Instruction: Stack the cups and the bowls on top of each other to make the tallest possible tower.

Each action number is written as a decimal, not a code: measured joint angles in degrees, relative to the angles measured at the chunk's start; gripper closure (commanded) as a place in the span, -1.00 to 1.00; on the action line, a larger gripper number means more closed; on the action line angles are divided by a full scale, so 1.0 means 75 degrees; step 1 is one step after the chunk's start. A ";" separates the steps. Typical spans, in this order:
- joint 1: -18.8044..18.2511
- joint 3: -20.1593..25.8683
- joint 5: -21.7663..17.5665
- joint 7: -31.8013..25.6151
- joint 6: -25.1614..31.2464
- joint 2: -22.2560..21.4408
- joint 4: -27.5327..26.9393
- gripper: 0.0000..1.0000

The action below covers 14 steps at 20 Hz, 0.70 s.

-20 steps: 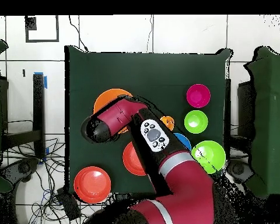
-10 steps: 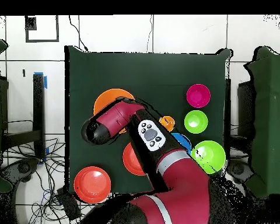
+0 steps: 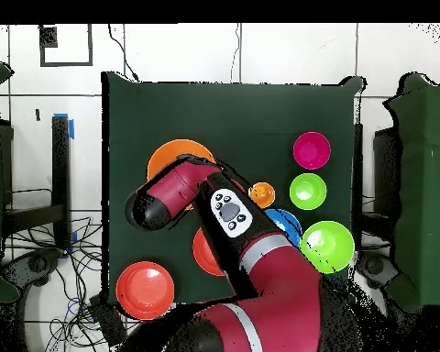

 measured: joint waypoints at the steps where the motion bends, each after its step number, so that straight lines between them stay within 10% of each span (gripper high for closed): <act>1: 0.0025 -0.0014 -0.0002 0.0000 0.0000 -0.0003 0.0000 1.00; 14: 0.0364 -0.0162 -0.0221 0.0000 -0.0002 -0.0162 0.0010 1.00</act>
